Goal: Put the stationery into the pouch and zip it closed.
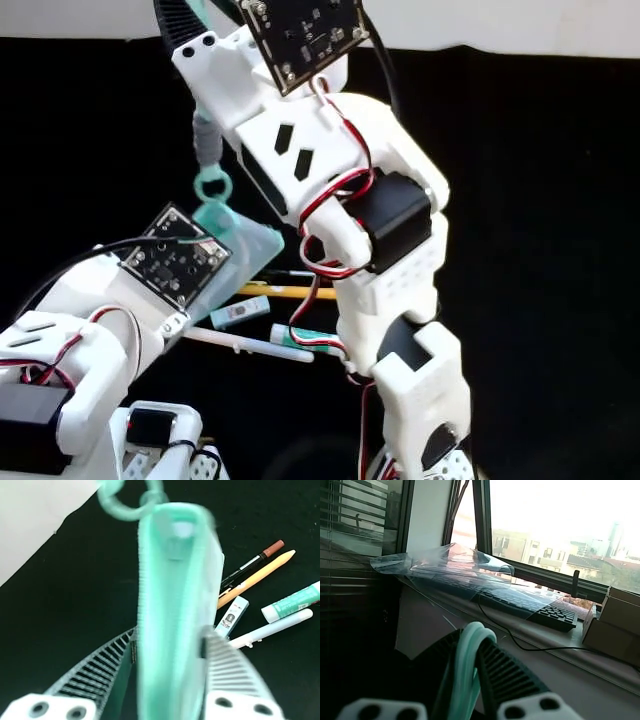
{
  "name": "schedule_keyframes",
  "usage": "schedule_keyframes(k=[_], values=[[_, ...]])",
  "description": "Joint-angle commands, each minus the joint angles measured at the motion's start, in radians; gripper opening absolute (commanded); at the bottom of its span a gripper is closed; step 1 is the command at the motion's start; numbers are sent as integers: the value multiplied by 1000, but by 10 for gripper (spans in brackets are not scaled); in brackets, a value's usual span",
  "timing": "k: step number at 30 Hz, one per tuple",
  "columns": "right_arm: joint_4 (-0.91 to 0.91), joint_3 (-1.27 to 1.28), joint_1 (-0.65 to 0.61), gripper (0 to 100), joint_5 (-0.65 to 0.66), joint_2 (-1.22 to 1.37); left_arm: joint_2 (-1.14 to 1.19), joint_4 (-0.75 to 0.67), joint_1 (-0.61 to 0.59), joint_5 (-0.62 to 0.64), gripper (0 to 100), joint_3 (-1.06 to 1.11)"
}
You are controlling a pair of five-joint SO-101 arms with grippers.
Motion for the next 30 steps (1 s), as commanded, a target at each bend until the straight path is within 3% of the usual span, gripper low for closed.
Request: schedule_keyframes(k=[1,12,19,26,30], values=[[-15,-16,16,6,15,-8,-1,8,42,-8,0,-4],[308,-8,111,6,17,-8,-2,3,39,-2,6,-5],[503,-8,108,7,17,-7,5,-74,-28,8,6,2],[619,-7,81,178,15,-8,7,-150,-91,97,6,13],[618,-5,79,181,17,-7,7,-207,-147,157,6,58]])
